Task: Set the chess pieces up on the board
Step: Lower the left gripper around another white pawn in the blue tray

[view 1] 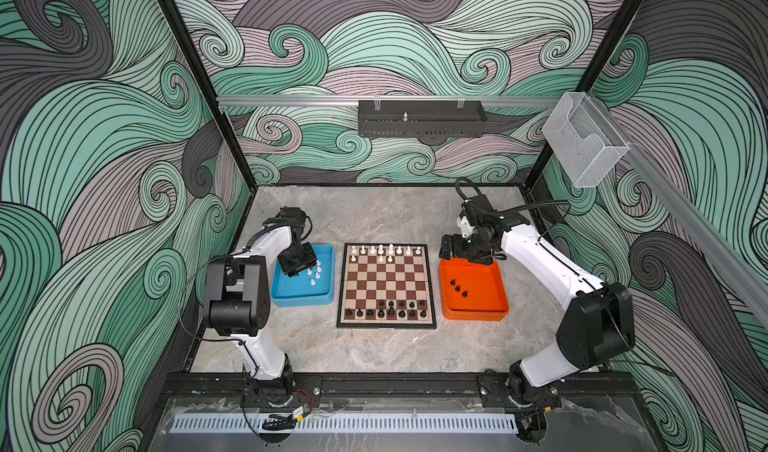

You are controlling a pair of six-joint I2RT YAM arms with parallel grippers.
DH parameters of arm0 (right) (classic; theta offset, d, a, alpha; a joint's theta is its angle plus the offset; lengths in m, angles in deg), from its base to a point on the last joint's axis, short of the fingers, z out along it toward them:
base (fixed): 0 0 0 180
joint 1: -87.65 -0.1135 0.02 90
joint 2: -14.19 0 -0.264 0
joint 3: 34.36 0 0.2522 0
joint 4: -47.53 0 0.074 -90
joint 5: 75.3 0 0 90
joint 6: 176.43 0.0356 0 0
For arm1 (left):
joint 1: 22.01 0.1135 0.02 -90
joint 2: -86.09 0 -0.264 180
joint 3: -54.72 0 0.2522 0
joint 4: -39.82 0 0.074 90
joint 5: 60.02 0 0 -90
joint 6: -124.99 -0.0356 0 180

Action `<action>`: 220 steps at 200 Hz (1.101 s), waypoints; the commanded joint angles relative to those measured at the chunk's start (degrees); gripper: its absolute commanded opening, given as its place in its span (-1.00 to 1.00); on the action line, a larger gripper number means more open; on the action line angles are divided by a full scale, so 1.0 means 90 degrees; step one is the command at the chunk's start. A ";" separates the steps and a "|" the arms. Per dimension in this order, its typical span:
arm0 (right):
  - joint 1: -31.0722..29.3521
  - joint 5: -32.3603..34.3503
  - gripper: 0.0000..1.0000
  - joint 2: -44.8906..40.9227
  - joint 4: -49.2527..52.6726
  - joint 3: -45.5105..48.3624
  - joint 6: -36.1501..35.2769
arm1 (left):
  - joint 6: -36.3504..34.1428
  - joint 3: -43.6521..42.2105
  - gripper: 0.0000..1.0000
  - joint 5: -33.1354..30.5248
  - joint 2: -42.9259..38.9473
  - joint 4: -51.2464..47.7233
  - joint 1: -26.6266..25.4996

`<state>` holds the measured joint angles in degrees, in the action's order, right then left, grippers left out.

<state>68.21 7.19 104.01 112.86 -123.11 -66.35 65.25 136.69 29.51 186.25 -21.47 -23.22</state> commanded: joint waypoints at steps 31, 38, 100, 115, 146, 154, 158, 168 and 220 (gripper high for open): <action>0.0028 0.0112 0.99 0.0104 0.0036 -0.0018 -0.0093 | 0.0104 0.0080 -0.21 0.0062 0.0284 0.0085 -0.0089; 0.0031 0.0114 0.99 0.0103 0.0050 -0.0018 -0.0096 | 0.0122 0.0085 -0.22 0.0054 0.0305 0.0090 -0.0107; 0.0056 0.0114 0.99 0.0089 0.0046 -0.0018 -0.0116 | 0.0124 0.0156 -0.33 -0.0115 0.0454 0.0132 -0.0196; 0.0058 0.0120 0.99 0.0091 0.0041 -0.0004 -0.0111 | 0.0124 0.0169 -0.35 -0.0133 0.0491 0.0125 -0.0205; 0.0075 0.0139 0.98 0.0079 0.0047 0.0001 -0.0111 | 0.0124 0.0149 -0.42 -0.0213 0.0511 0.0163 -0.0225; 0.0070 0.0140 0.99 0.0081 0.0043 0.0001 -0.0111 | 0.0124 0.0156 -0.46 -0.0221 0.0511 0.0171 -0.0236; 0.0070 0.0141 0.99 0.0080 0.0041 0.0001 -0.0111 | 0.0124 0.0155 -0.48 -0.0230 0.0509 0.0173 -0.0244; 0.0070 0.0138 0.98 0.0088 0.0048 0.0001 -0.0112 | 0.0134 0.0153 -0.51 -0.0239 0.0516 0.0202 -0.0255; 0.0080 0.0149 0.99 0.0067 0.0055 0.0011 -0.0111 | 0.0124 0.0185 -0.59 -0.0321 0.0577 0.0249 -0.0285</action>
<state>68.64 7.24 104.21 112.88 -123.11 -66.55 65.69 136.71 28.22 189.94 -19.24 -25.32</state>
